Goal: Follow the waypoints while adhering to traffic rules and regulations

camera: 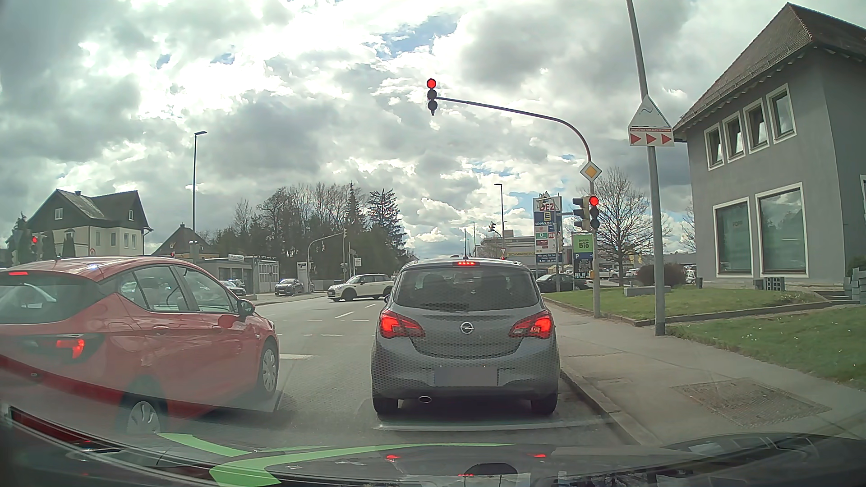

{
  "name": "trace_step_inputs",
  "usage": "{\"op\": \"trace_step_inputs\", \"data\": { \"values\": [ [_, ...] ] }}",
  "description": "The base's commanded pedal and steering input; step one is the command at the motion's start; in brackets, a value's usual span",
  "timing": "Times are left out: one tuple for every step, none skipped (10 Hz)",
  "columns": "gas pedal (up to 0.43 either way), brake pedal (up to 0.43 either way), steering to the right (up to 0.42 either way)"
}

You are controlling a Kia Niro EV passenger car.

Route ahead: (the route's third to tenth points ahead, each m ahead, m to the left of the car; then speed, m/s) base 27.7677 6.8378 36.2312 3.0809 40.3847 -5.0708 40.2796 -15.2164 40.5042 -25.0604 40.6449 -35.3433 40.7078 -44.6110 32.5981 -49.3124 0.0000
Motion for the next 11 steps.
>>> {"op": "trace_step_inputs", "data": {
  "values": [
    [0.0,0.311,-0.003],
    [0.0,0.317,-0.004],
    [0.0,0.317,-0.004],
    [0.0,0.317,-0.003],
    [0.0,0.317,-0.004],
    [0.0,0.317,-0.003],
    [0.0,0.317,-0.004],
    [0.0,0.317,-0.004],
    [0.0,0.317,-0.003],
    [0.0,0.317,-0.004],
    [0.0,0.317,-0.003]
  ]
}}
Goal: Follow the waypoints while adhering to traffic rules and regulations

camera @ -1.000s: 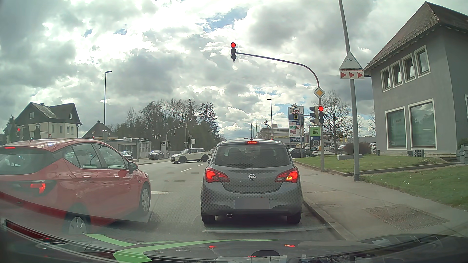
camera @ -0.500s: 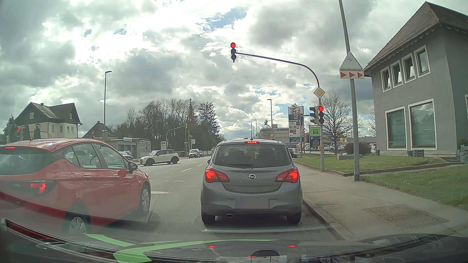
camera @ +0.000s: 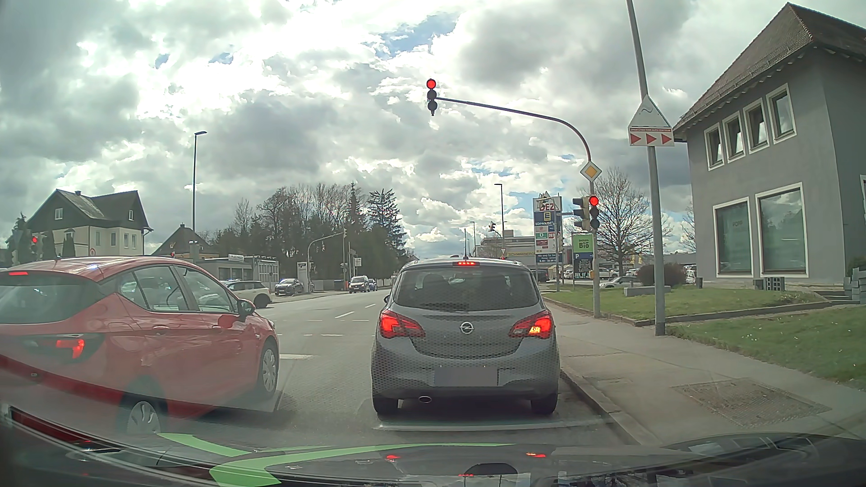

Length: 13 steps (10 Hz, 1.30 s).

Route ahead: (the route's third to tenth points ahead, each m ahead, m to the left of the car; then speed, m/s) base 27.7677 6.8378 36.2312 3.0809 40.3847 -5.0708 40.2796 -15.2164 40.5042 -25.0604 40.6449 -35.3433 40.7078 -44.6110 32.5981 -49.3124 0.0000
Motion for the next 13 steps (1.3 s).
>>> {"op": "trace_step_inputs", "data": {
  "values": [
    [0.0,0.317,-0.004],
    [0.0,0.317,-0.003],
    [0.0,0.317,-0.003],
    [0.0,0.317,-0.004],
    [0.0,0.317,-0.003],
    [0.0,0.317,-0.004],
    [0.0,0.317,-0.003],
    [0.0,0.317,-0.004],
    [0.0,0.317,-0.003],
    [0.0,0.317,-0.003],
    [0.0,0.317,-0.004],
    [0.0,0.317,-0.004],
    [0.0,0.317,-0.003]
  ]
}}
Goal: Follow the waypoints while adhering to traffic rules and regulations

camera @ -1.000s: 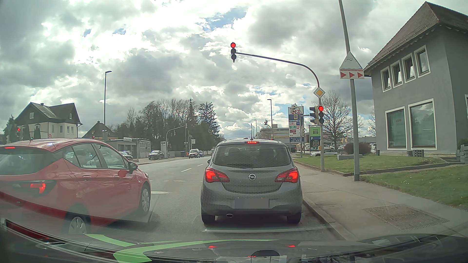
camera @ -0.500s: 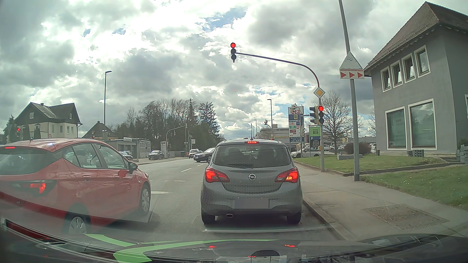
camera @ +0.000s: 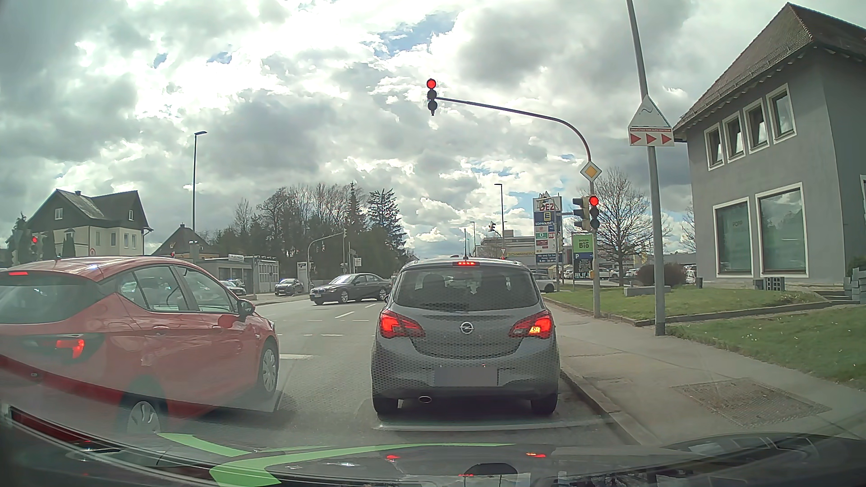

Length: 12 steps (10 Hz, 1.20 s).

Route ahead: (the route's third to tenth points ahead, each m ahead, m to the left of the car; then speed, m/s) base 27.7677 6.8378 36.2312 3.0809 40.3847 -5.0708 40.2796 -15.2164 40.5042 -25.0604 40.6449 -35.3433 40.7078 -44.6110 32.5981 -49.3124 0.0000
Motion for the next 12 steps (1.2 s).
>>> {"op": "trace_step_inputs", "data": {
  "values": [
    [0.0,0.317,-0.004],
    [0.0,0.317,-0.003],
    [0.0,0.317,-0.003],
    [0.0,0.317,-0.003],
    [0.0,0.317,-0.003],
    [0.0,0.317,-0.004],
    [0.0,0.317,-0.004],
    [0.0,0.317,-0.004],
    [0.0,0.317,-0.004],
    [0.0,0.317,-0.004],
    [0.0,0.317,-0.004],
    [0.0,0.317,-0.004]
  ]
}}
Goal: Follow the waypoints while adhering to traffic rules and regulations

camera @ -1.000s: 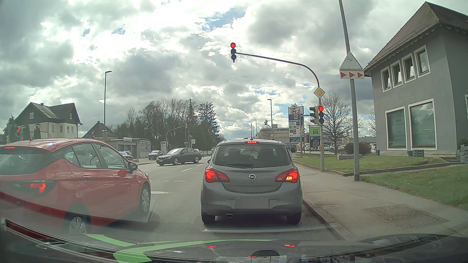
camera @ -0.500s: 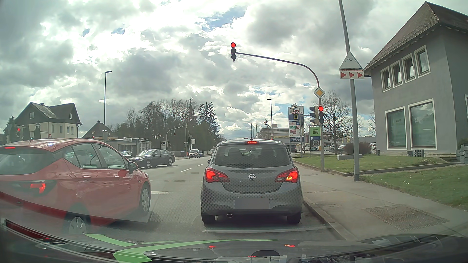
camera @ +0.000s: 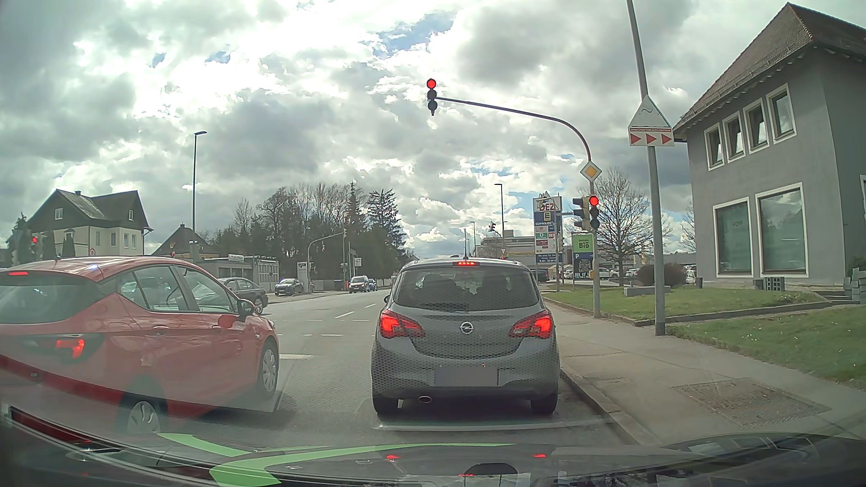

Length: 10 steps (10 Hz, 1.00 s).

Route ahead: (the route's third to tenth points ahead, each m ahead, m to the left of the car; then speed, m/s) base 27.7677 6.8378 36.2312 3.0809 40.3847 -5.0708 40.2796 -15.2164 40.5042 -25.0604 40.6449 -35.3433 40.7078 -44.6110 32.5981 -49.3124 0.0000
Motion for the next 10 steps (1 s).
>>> {"op": "trace_step_inputs", "data": {
  "values": [
    [0.0,0.317,-0.003],
    [0.0,0.317,-0.004],
    [0.0,0.317,-0.004],
    [0.0,0.317,-0.004],
    [0.0,0.317,-0.004],
    [0.0,0.317,-0.004],
    [0.0,0.317,-0.004],
    [0.0,0.317,-0.003],
    [0.0,0.317,-0.004],
    [0.0,0.317,-0.004]
  ]
}}
